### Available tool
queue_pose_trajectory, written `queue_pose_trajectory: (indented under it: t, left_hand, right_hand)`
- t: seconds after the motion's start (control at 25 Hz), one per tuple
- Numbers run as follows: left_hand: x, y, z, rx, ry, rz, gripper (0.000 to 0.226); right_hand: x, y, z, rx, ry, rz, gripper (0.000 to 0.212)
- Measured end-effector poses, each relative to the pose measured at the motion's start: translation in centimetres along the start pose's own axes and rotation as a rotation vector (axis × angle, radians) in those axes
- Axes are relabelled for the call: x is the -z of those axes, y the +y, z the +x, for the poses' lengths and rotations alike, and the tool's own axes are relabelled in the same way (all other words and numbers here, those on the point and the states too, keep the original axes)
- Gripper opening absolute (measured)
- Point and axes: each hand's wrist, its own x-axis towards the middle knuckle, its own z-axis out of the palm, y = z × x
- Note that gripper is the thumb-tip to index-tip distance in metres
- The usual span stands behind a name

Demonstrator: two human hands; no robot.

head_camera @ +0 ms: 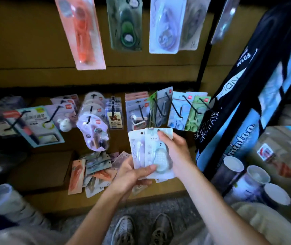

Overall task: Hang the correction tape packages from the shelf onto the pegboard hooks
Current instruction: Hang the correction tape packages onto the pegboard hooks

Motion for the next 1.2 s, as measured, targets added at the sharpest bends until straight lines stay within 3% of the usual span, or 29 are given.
queue_pose_trajectory:
  t: [0.08,0.2,0.28,0.44,0.72,0.84,1.0,1.2]
  left_hand:
    - [-1.1,2.3,-1.1,-0.103,0.019,-0.026,0.049]
    - [-2.0,5.0,-2.3,-0.279,0.124,-0.075,0.049]
    - [-2.0,6.3,-2.8,-0.381,0.227,-0.022,0.041]
    - [-0.4,8.1,-3.0,-0.368,0.324,-0.138,0.027]
    - [0.7,9.8,-2.7,-0.444,0.343,-0.052,0.029]
    - [-0.1,11.9,-3.0,-0.575,0.381,0.073,0.027]
    - [-3.0,17.3,-3.2,-0.719,0.282,0.108,0.022]
    - [-7.3,22.7,-0.1,-0.696,0.159,0.185,0.018]
  right_hand:
    - [-0.6,-2.4,-1.0,0.053,-0.023,0.031,0.017]
    - [-0.8,-4.7,-2.6,0.065,-0.249,0.026,0.054]
    - [-0.7,-5.2,-3.3,0.117,-0.343,-0.057,0.060]
    - [-0.6,-6.6,-3.7,0.152,-0.291,0.157,0.055]
    - [-1.7,-7.2,-4.1,0.070,-0.401,-0.011,0.038]
    - [-1.6,-7.3,-3.9,0.097,-0.419,-0.048,0.040]
    - [-1.0,-7.5,-2.9,0.130,-0.337,-0.014,0.045]
    - [0.7,-7.7,-2.3,0.095,-0.284,-0.018,0.046]
